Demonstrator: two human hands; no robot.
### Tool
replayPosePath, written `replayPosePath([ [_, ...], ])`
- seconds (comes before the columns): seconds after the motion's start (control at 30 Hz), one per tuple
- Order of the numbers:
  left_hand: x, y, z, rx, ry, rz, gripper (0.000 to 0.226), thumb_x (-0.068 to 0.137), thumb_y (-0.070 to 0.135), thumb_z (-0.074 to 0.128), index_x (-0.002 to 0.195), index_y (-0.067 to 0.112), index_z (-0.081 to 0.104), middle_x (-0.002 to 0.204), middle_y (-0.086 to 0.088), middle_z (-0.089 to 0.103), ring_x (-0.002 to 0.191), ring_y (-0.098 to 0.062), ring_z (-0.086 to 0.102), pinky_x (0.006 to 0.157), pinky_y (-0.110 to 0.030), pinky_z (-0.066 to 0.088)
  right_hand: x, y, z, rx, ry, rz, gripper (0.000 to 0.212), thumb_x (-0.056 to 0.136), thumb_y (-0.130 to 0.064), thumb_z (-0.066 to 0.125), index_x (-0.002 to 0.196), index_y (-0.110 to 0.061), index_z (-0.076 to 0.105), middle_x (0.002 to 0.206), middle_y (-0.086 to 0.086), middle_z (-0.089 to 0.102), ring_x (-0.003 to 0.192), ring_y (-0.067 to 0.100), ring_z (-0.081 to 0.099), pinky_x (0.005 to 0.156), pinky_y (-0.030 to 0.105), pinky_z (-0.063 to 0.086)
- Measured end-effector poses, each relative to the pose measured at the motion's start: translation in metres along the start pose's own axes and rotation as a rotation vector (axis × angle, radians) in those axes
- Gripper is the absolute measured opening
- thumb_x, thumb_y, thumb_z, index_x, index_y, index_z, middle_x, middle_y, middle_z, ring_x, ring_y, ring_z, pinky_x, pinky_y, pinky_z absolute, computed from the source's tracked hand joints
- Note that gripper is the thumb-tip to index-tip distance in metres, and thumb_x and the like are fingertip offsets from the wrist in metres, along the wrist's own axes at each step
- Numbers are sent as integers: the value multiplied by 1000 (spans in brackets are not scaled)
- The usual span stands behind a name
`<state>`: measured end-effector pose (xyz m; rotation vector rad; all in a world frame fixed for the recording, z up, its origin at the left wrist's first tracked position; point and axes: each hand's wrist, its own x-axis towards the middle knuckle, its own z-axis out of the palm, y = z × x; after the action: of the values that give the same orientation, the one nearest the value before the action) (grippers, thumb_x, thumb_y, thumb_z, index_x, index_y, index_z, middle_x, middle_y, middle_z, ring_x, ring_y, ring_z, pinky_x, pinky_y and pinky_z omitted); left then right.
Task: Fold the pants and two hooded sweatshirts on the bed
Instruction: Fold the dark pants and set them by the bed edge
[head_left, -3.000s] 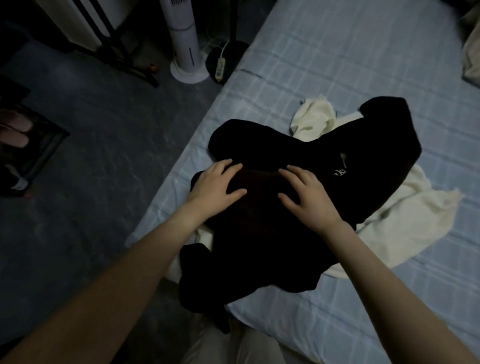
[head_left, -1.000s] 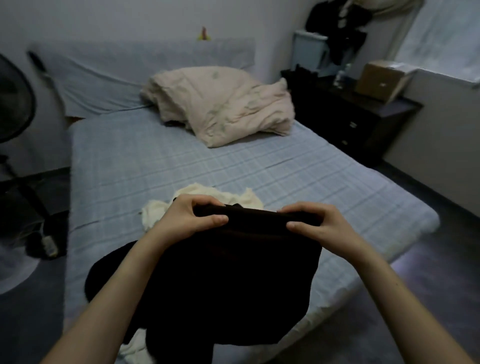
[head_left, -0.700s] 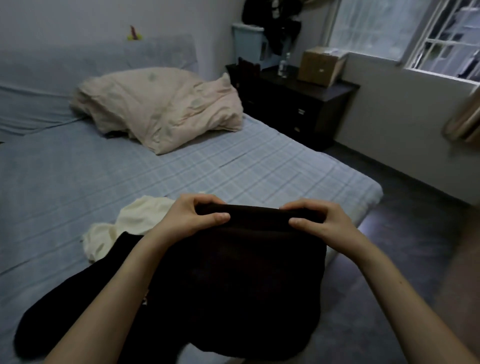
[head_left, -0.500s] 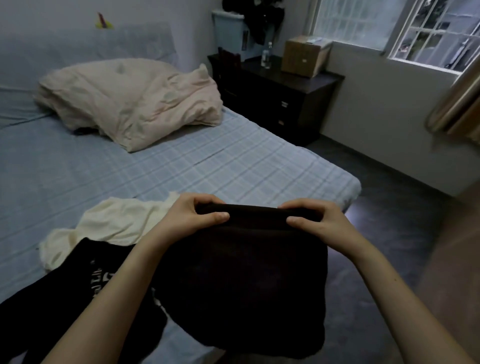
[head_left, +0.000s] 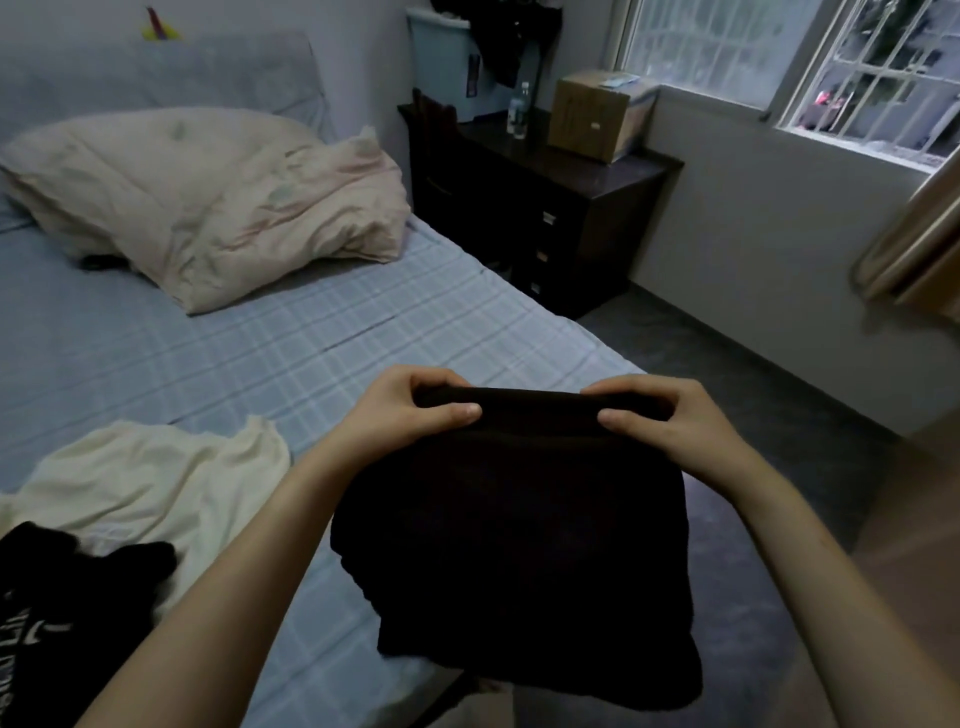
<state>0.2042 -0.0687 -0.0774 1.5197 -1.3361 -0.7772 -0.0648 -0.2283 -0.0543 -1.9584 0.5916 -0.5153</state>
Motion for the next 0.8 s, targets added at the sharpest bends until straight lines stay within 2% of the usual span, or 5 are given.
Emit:
replayPosePath([
  [0.37,173,-30,-24,-15,56,8,7,85,32,75,90,37,76,88,12,75,82,0,71,70,-6,47,165,39,-87,-108,-80,-5,26,87,-24,75,109,-39,75,112,-14,74,108,4,67,90,13,50],
  [0.5,228,-24,-30,-43,131,37,6,86,28,75,90,32,76,86,11,75,80,0,70,68,-7,48,226,21,-124,-161,-88,-45,26,79,-33,75,104,-39,77,108,-13,75,104,4,69,87,13,50],
  [0.6,272,-12,-28,-105,193,78,8,86,28,75,93,26,77,87,7,75,81,-4,70,69,-9,49,266,4,-164,-220,-97,-77,27,77,-31,75,105,-32,79,107,-11,76,104,5,70,87,14,51],
  [0.7,314,1,-23,-137,253,134,6,85,27,75,91,29,76,85,9,75,79,-1,69,67,-9,48,301,-17,-205,-301,-123,-105,32,77,-27,76,109,-23,77,105,-7,77,102,8,70,87,17,53],
  [0.8,351,11,-21,-160,290,172,7,87,30,74,91,35,74,85,15,74,80,1,69,67,-8,47,336,-35,-238,-363,-164,-135,32,77,-25,77,109,-25,77,103,-8,77,98,4,70,84,13,52],
])
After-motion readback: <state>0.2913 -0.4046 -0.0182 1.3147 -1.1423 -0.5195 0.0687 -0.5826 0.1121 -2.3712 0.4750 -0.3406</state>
